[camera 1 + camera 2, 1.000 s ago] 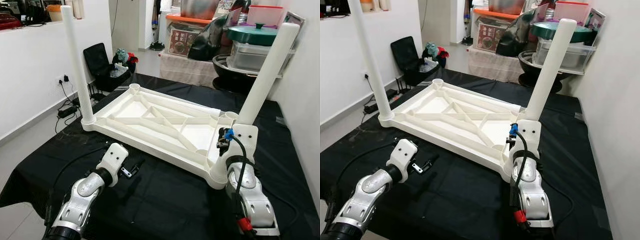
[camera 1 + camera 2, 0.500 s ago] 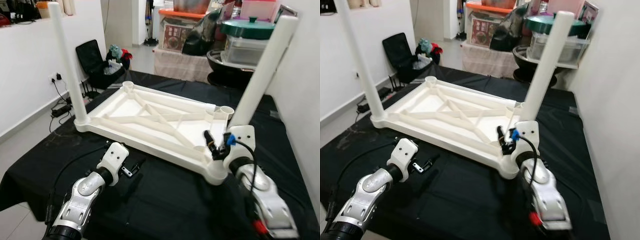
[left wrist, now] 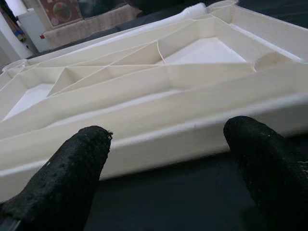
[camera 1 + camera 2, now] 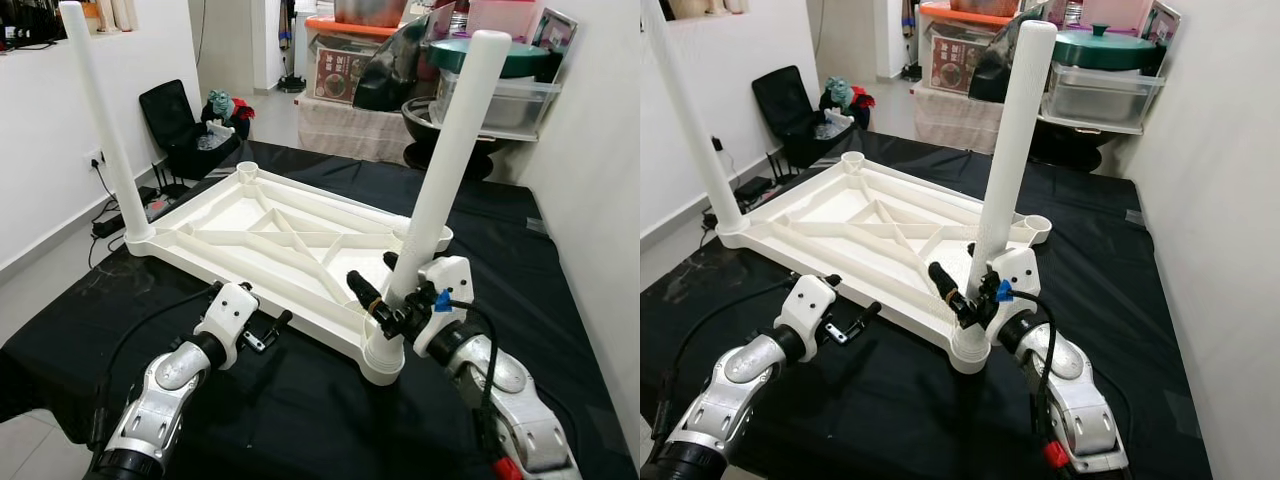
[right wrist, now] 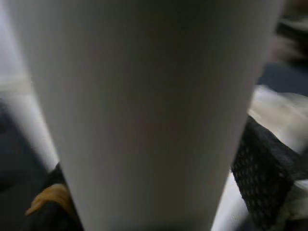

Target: Building children table

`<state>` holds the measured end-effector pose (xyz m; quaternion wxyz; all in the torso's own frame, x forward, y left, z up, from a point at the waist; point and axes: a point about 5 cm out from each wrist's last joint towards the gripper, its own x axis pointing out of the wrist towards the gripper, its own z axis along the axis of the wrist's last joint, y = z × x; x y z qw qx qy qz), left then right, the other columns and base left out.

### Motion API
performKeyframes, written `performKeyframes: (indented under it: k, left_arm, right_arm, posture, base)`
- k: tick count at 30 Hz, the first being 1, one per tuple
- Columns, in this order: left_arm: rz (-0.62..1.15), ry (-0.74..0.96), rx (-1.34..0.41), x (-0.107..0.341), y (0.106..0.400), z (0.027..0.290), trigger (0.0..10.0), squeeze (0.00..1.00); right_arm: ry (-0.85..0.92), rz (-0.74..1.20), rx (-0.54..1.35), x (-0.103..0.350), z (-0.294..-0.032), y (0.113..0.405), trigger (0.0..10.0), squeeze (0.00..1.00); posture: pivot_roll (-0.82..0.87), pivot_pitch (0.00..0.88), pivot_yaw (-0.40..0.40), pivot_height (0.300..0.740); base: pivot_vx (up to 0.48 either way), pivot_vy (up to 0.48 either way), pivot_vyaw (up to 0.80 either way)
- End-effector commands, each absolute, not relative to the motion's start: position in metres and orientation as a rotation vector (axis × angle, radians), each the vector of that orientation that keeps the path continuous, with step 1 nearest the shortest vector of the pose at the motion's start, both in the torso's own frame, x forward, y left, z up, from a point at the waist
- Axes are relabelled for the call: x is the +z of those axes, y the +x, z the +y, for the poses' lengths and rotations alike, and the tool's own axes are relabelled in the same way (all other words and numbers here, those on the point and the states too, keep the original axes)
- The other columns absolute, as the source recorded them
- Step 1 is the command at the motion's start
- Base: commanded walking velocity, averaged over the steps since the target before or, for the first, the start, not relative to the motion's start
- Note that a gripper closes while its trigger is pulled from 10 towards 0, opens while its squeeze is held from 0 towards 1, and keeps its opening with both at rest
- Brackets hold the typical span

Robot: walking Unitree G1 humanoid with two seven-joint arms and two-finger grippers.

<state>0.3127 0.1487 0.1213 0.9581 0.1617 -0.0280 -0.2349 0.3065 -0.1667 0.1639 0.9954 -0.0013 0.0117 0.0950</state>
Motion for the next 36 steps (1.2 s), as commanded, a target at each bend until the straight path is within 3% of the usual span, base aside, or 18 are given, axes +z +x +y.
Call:
performKeyframes:
  k: [1,3,5,7,13,14,18,24,25,27,29,30,31,32,36]
  left_arm:
    - [-0.047,0.328,-0.482,0.119,0.312,0.149,10.0,0.00]
    - [-0.047,0.328,-0.482,0.119,0.312,0.149,10.0,0.00]
    - [-0.047,0.326,-0.482,0.119,0.312,0.148,10.0,0.00]
    - [-0.047,0.326,-0.482,0.119,0.311,0.148,10.0,0.00]
    - [-0.045,0.325,-0.482,0.118,0.311,0.148,10.0,0.00]
    - [-0.045,0.325,-0.483,0.118,0.311,0.148,10.0,0.00]
    - [-0.046,0.324,-0.483,0.118,0.312,0.148,10.0,0.00]
    - [-0.046,0.324,-0.483,0.118,0.311,0.148,10.0,0.00]
    - [-0.046,0.324,-0.483,0.118,0.311,0.148,10.0,0.00]
    - [-0.047,0.324,-0.485,0.118,0.311,0.148,10.0,0.00]
    - [-0.047,0.324,-0.485,0.118,0.311,0.148,10.0,0.00]
    - [-0.048,0.324,-0.484,0.118,0.311,0.148,10.0,0.00]
    - [-0.048,0.324,-0.484,0.118,0.311,0.148,10.0,0.00]
    - [-0.047,0.325,-0.483,0.118,0.311,0.148,10.0,0.00]
    - [-0.045,0.326,-0.484,0.117,0.310,0.149,10.0,0.00]
  right_arm:
    - [-0.029,0.163,-0.096,0.145,-0.200,0.310,0.0,0.00]
    - [-0.029,0.163,-0.096,0.145,-0.200,0.310,0.0,0.00]
    - [0.006,0.192,-0.506,0.142,-0.232,0.297,0.0,0.00]
    - [0.009,0.186,-0.602,0.143,-0.237,0.289,0.0,0.00]
    - [0.044,0.129,-0.583,0.155,-0.224,0.288,0.0,0.00]
    - [0.170,0.011,-0.359,0.174,-0.192,0.300,10.0,0.00]
    - [0.230,-0.037,-0.245,0.182,-0.179,0.302,10.0,0.00]
    - [0.306,-0.268,0.382,0.217,-0.133,0.286,10.0,0.00]
    - [0.306,-0.268,0.382,0.217,-0.133,0.286,10.0,0.00]
    - [0.262,-0.263,0.603,0.218,-0.121,0.271,10.0,0.00]
    - [0.254,-0.240,0.626,0.216,-0.120,0.269,10.0,0.00]
    - [0.248,-0.222,0.608,0.214,-0.122,0.270,10.0,0.93]
    - [0.248,-0.222,0.608,0.214,-0.122,0.270,10.0,0.93]
    - [0.247,-0.213,0.588,0.213,-0.123,0.271,10.0,1.00]
    - [0.198,-0.204,0.634,0.209,-0.122,0.268,10.0,1.00]
  posture:
    - [0.05,0.000,-0.086,0.740]
    - [0.05,0.000,-0.086,0.740]
    - [0.05,0.000,-0.088,0.740]
    - [0.05,0.000,-0.088,0.740]
    - [0.04,0.000,-0.088,0.740]
    - [0.04,0.000,-0.087,0.740]
    - [0.04,0.000,-0.088,0.740]
    - [0.04,0.000,-0.089,0.740]
    - [0.04,0.000,-0.089,0.740]
    - [0.05,0.000,-0.090,0.740]
    - [0.05,0.000,-0.090,0.740]
    - [0.05,0.000,-0.092,0.740]
    - [0.05,0.000,-0.092,0.740]
    - [0.05,0.000,-0.092,0.740]
    - [0.05,0.000,-0.091,0.740]
  base:
    - [0.000,0.000,0.00]
    - [0.000,0.000,0.00]
    - [0.000,0.000,0.00]
    - [0.000,0.000,0.00]
    - [0.000,0.000,0.00]
    - [0.000,0.000,0.00]
    - [0.000,0.000,0.00]
    - [0.000,0.000,0.00]
    - [0.000,0.000,0.00]
    - [0.000,0.000,0.00]
    - [0.000,0.000,0.00]
    - [0.000,0.000,0.00]
    - [0.000,0.000,0.00]
    - [0.000,0.000,0.00]
    - [0.000,0.000,0.00]
